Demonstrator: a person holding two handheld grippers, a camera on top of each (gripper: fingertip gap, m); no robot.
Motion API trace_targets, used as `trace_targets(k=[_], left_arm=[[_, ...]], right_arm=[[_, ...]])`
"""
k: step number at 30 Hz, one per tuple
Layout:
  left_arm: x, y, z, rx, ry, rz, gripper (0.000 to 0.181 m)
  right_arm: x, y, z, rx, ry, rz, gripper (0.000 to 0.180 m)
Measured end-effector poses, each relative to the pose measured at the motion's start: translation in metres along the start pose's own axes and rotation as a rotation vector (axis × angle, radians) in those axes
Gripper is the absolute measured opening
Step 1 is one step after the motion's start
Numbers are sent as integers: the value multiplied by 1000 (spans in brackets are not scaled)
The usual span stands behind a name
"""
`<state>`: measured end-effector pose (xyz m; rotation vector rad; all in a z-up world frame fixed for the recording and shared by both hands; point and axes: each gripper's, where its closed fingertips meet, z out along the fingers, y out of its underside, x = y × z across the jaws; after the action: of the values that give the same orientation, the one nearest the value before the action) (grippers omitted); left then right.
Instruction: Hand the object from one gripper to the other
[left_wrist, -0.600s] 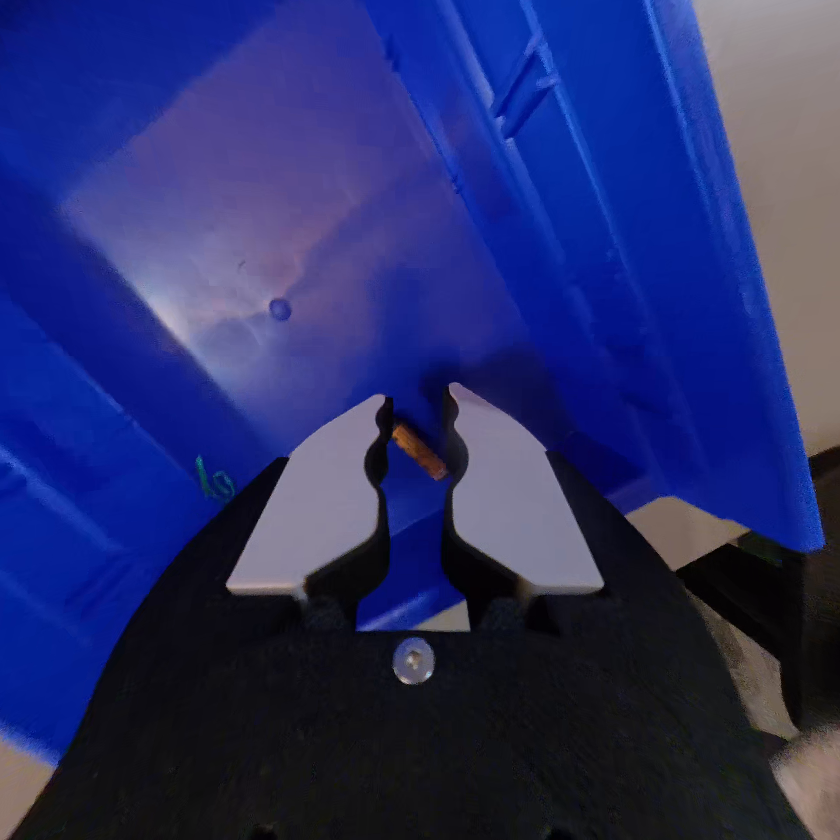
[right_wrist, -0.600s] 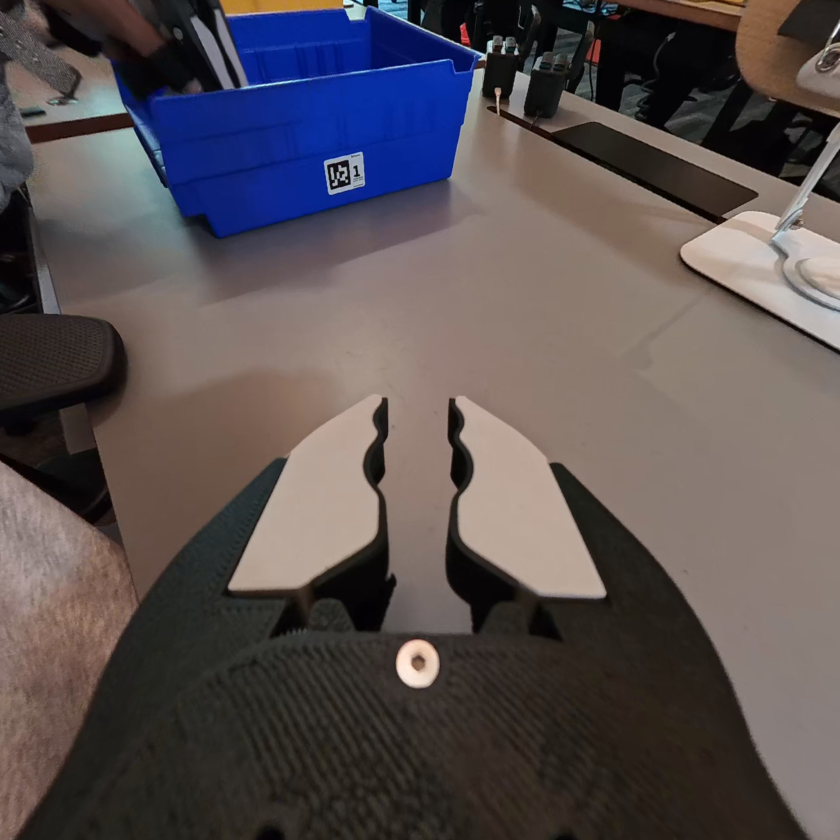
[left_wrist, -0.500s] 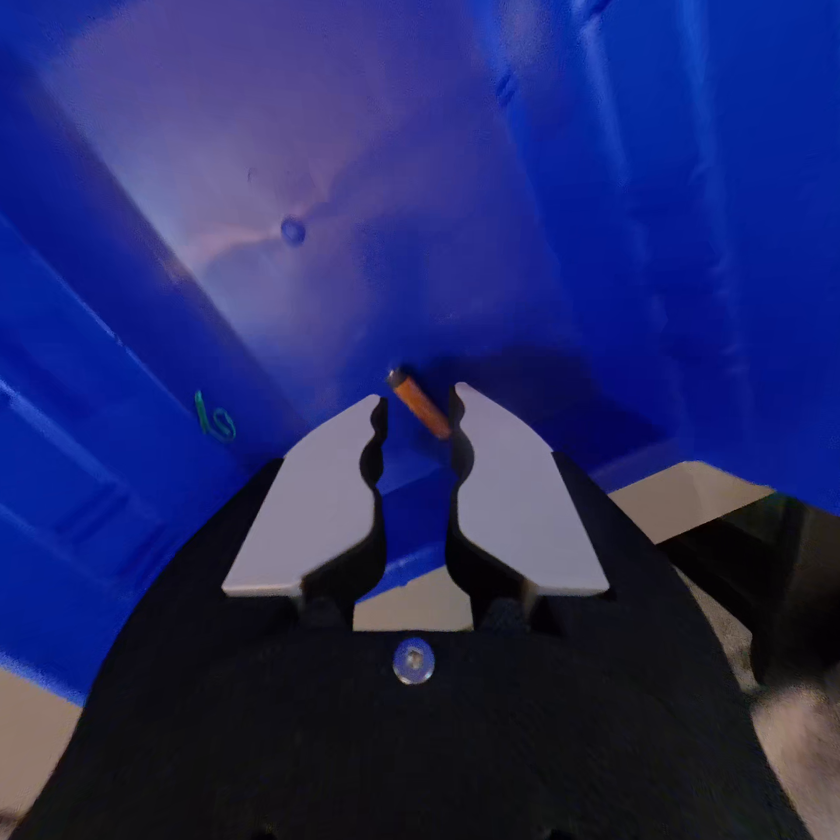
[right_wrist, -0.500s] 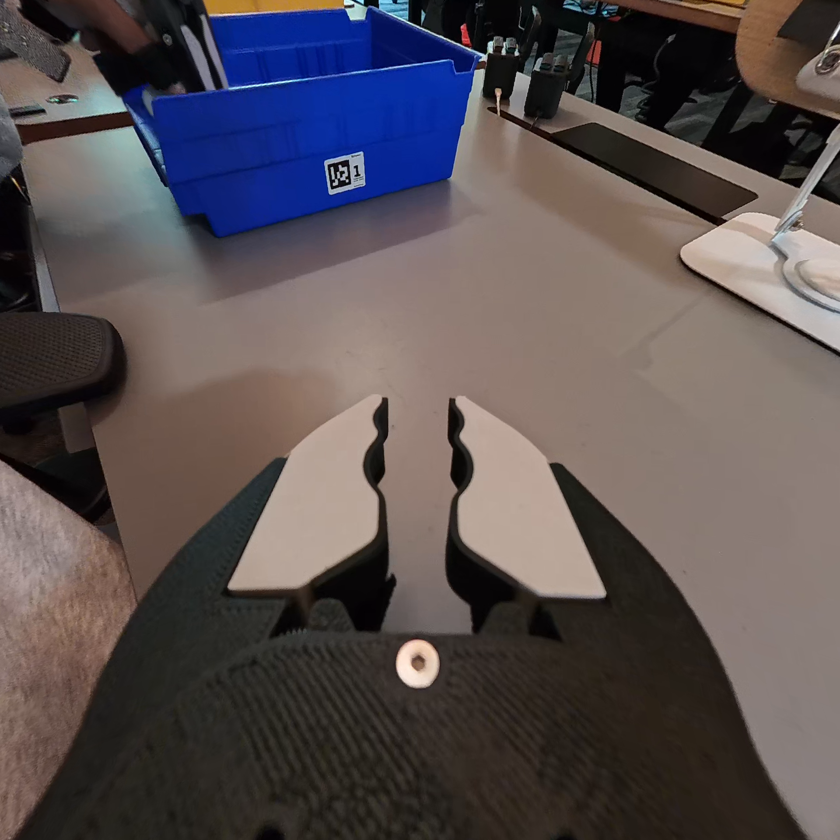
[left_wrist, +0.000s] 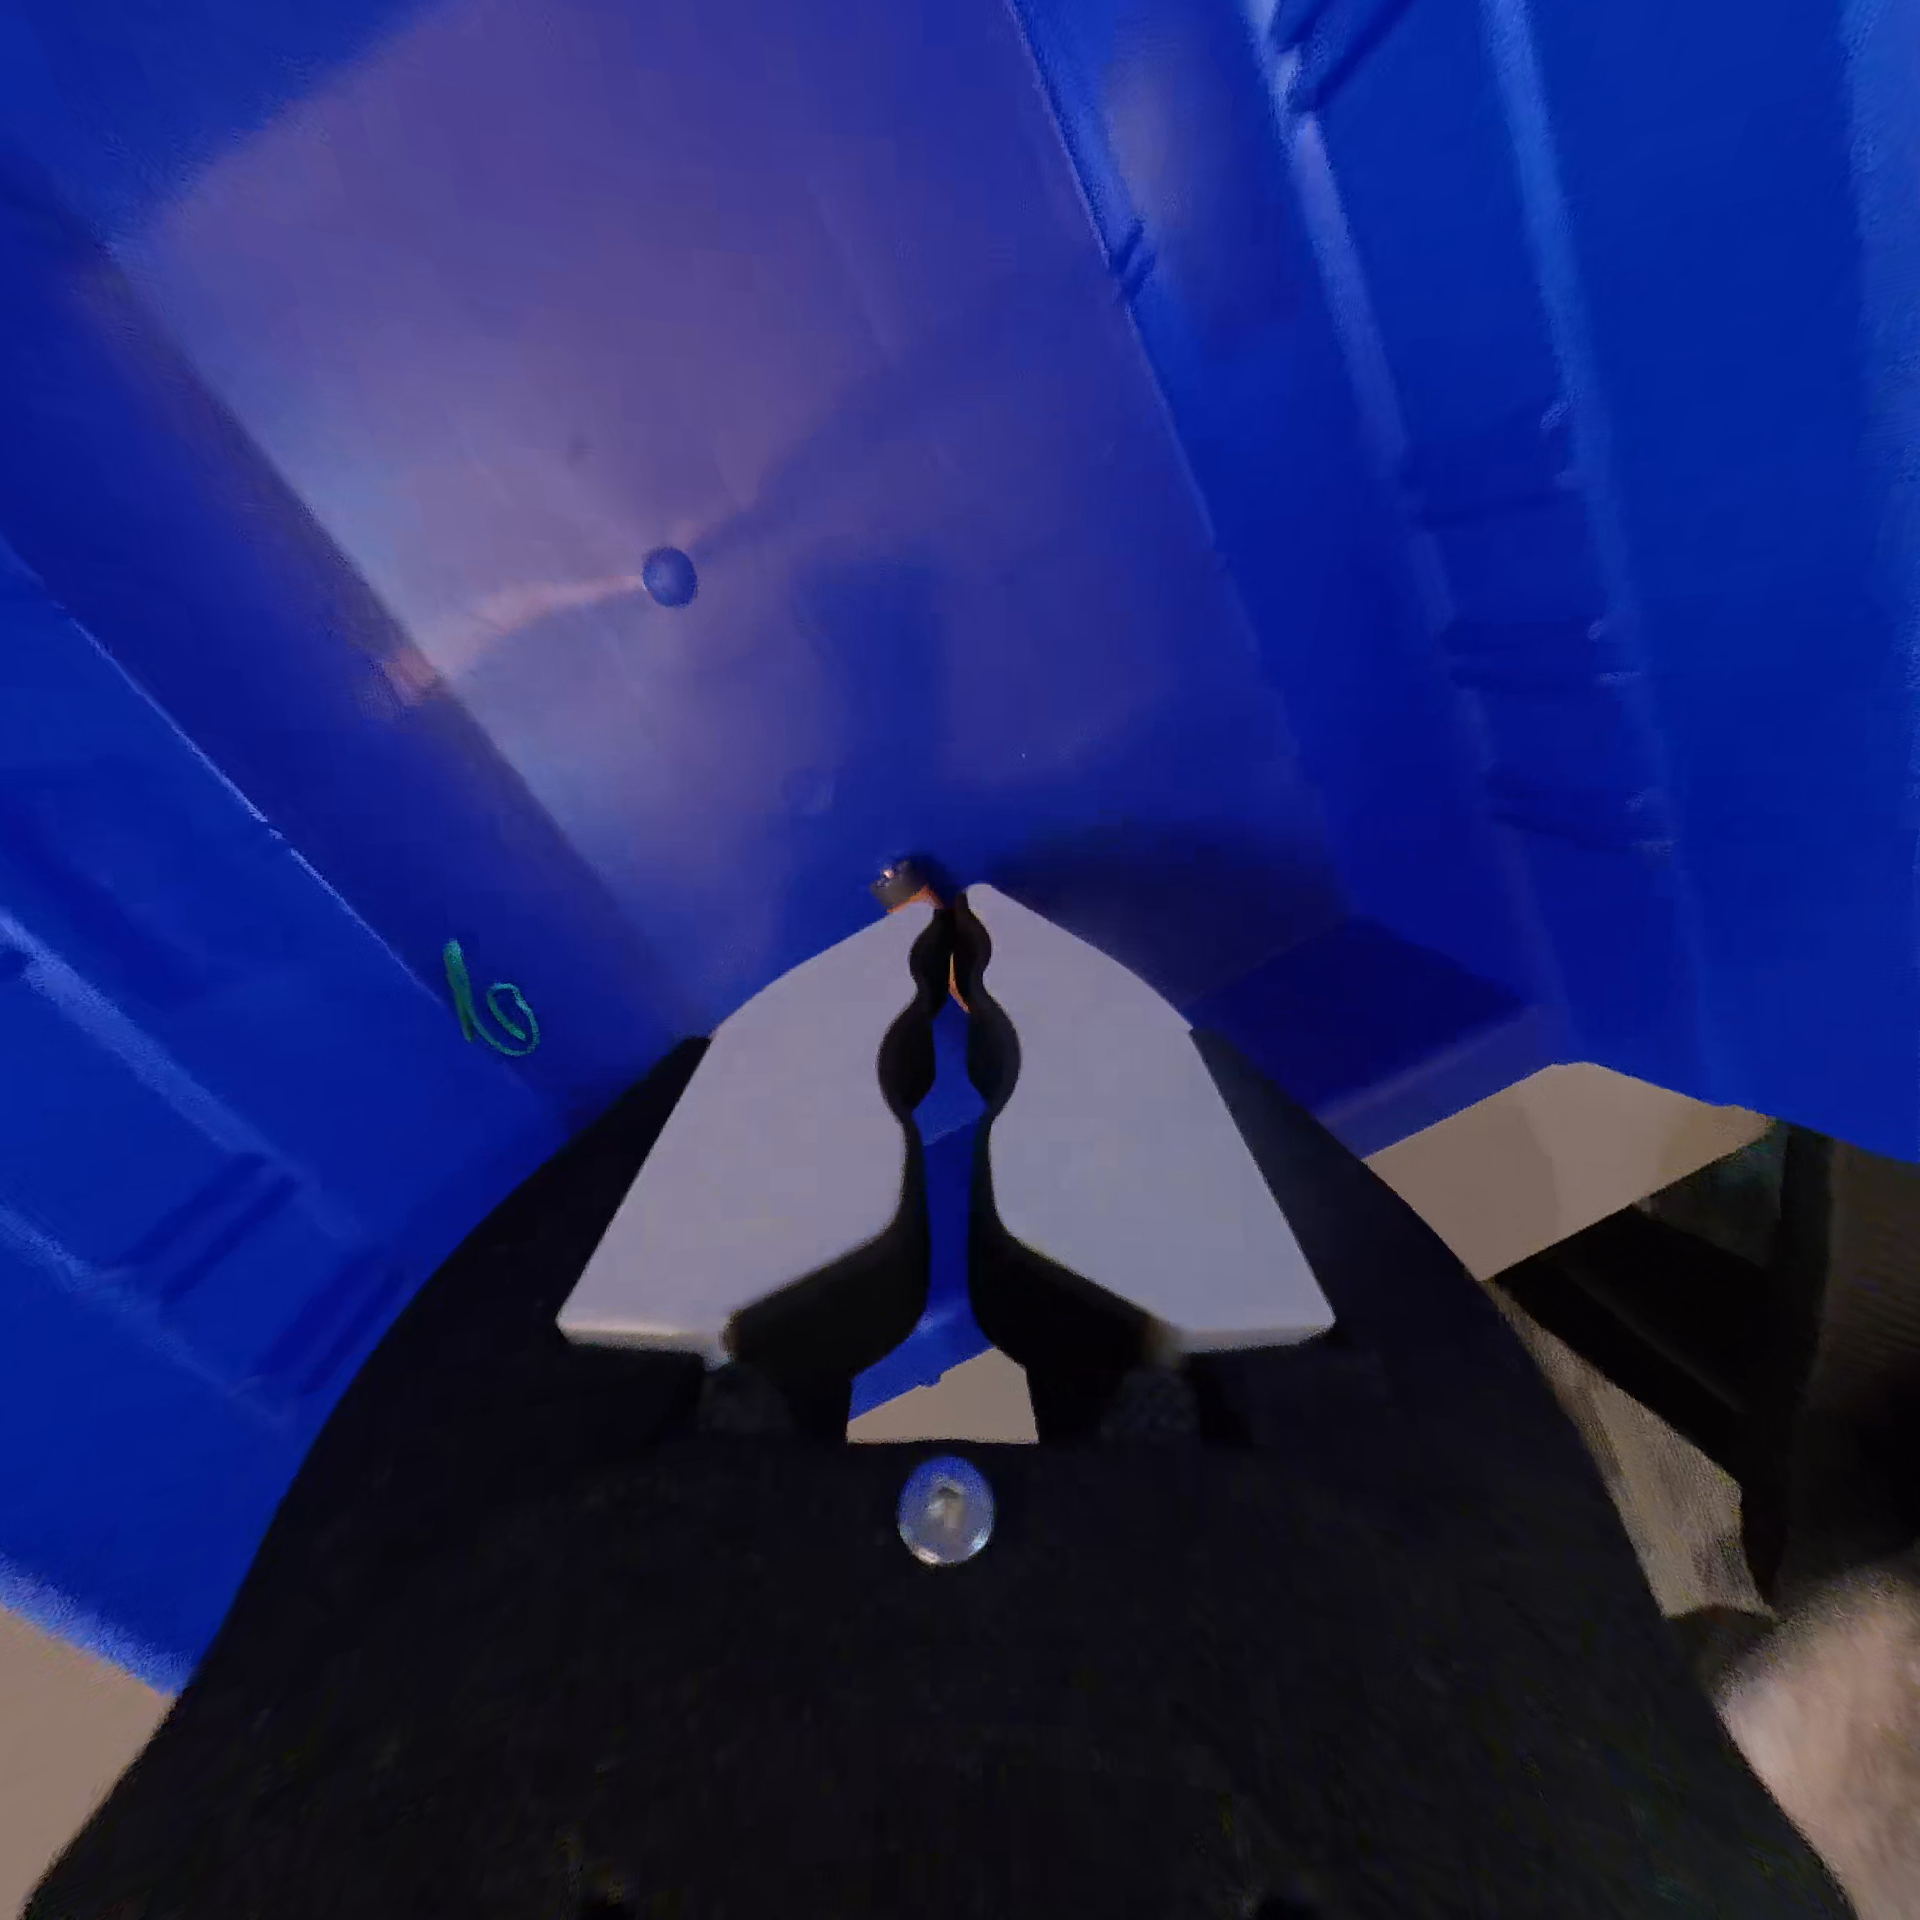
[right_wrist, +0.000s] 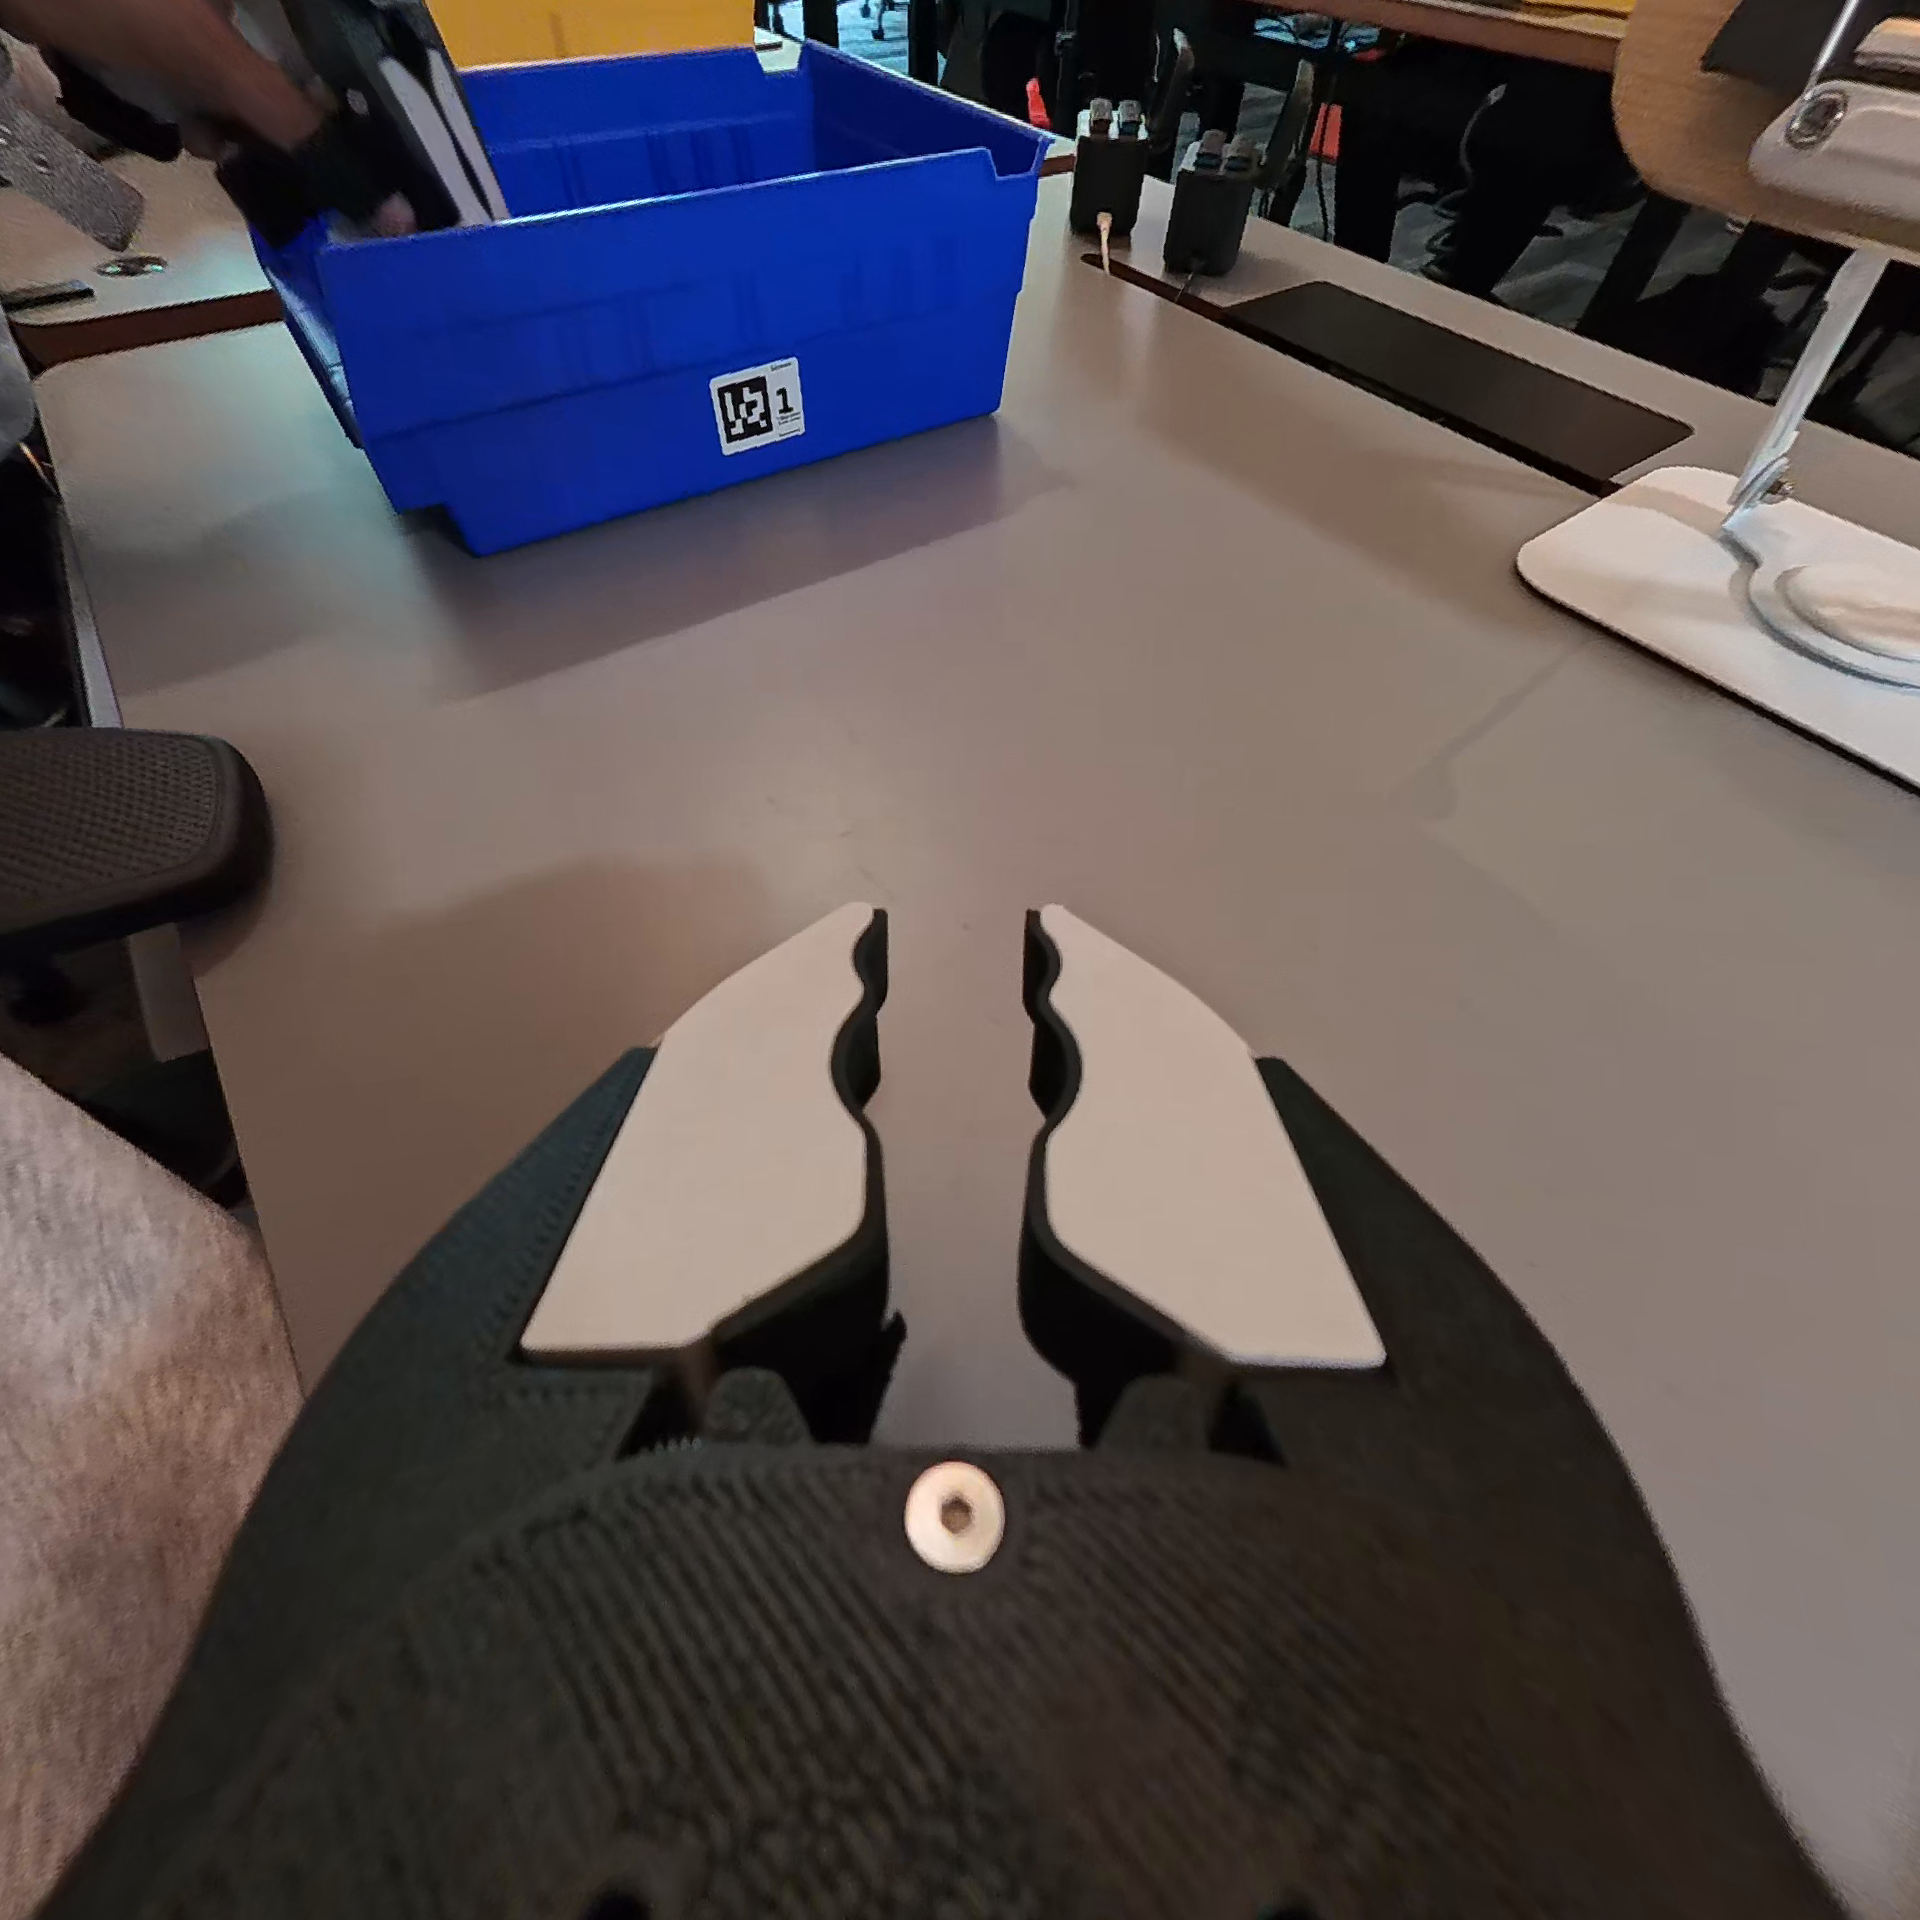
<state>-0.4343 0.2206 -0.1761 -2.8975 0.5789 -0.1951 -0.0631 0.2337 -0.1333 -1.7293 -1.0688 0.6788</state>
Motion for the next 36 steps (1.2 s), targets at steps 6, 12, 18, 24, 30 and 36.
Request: trace_targets(k=[6, 12, 18, 24, 30, 36], left_arm=[[-2, 11, 3, -39, 31, -81, 28], [-1, 22, 21, -152, 26, -111, 31], [-7, 8, 20, -126, -14, -65, 13], [13, -80, -57, 439, -85, 41, 11], [125, -148, -140, 984, 165, 274, 11], [260, -174, -152, 1157, 726, 341, 11]], right_arm=[[0, -1, -1, 21, -8, 11, 25], [4, 1, -8, 32, 1, 9, 25], [18, 3, -25, 50, 39, 14, 25], [33, -4, -37, 53, 47, -60, 25], [35, -16, -42, 107, -5, -107, 25], [29, -4, -61, 170, -87, -112, 26]])
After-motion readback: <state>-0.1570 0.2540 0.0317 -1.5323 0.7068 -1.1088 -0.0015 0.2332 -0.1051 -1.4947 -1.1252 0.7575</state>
